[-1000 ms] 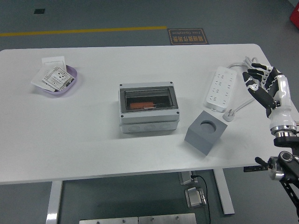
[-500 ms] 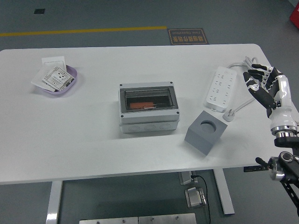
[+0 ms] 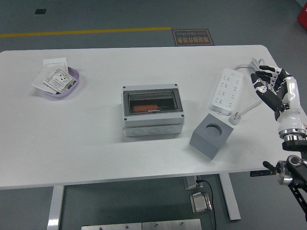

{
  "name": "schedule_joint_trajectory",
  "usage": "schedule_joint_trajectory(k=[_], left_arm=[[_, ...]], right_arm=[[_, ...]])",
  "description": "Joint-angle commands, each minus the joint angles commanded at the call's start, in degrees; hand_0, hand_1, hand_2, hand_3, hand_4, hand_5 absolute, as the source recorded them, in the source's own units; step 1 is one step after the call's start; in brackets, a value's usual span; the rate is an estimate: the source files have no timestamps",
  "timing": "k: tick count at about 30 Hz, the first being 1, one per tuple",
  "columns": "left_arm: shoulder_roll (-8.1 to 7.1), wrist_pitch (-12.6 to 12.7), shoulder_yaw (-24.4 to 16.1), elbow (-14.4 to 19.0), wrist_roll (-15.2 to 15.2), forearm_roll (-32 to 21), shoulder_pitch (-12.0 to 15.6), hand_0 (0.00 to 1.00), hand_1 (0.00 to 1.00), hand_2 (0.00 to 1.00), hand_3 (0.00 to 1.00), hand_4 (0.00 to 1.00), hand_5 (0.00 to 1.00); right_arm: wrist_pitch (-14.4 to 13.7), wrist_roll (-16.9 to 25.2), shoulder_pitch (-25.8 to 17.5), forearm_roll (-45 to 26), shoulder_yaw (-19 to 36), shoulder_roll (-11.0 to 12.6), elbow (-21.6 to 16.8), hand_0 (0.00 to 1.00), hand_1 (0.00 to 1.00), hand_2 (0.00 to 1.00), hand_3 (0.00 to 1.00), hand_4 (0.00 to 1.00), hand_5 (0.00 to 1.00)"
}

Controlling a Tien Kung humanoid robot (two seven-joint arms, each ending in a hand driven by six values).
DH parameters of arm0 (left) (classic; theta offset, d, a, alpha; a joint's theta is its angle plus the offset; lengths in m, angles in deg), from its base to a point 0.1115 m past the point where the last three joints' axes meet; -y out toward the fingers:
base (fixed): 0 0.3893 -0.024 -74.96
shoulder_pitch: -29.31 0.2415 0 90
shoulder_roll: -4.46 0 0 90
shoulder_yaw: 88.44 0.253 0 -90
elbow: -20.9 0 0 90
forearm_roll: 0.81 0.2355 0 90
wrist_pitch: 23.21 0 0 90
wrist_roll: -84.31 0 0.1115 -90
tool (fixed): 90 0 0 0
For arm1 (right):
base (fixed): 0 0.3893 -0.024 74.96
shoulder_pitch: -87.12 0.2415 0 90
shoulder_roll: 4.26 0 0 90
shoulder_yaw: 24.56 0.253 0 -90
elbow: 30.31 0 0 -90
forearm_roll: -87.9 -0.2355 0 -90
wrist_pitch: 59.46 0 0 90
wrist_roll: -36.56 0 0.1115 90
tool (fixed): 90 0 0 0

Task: Pick up the cylinder from the cube,place it in the box,flap close box

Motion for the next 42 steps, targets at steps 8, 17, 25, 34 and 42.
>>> schedule_joint_trajectory(k=[8, 17, 25, 34, 42], left_arm=[[0.05, 0.0, -1.2, 0.0, -0.4, 1.0, 0.3, 0.650, 0.698, 0.591, 0.590, 0.571, 0.157], [0.30, 0.0, -4.8, 0.0, -1.4, 4.7, 0.7, 0.650, 0.699, 0.590, 0.590, 0.569, 0.155], [0.36, 0.1, -5.2, 0.0, -1.5, 5.0, 0.6, 0.649, 0.698, 0.591, 0.590, 0.568, 0.153], [0.53, 0.0, -5.0, 0.0, -1.5, 4.9, 0.6, 0.650, 0.698, 0.590, 0.590, 0.567, 0.151], [0.50, 0.0, -5.2, 0.0, -1.6, 5.2, 0.7, 0.650, 0.697, 0.590, 0.590, 0.566, 0.152]], right_arm=[[0.0, 0.0, 0.0, 0.1, 0.0, -0.1, 0.3, 0.773, 0.638, 0.599, 0.625, 0.778, 0.274], [0.5, 0.4, 0.5, -0.5, -0.1, 0.0, 1.3, 0.774, 0.638, 0.601, 0.625, 0.778, 0.275], [0.5, -0.4, 0.5, 0.0, 0.3, 0.4, 1.0, 0.762, 0.646, 0.693, 0.667, 0.778, 0.269], [0.4, -0.7, 0.5, 0.5, 1.1, 0.5, 0.8, 0.765, 0.658, 0.699, 0.665, 0.779, 0.268], [0.3, -0.8, 0.5, 0.8, 1.1, 0.4, 0.7, 0.765, 0.663, 0.693, 0.660, 0.780, 0.267]])
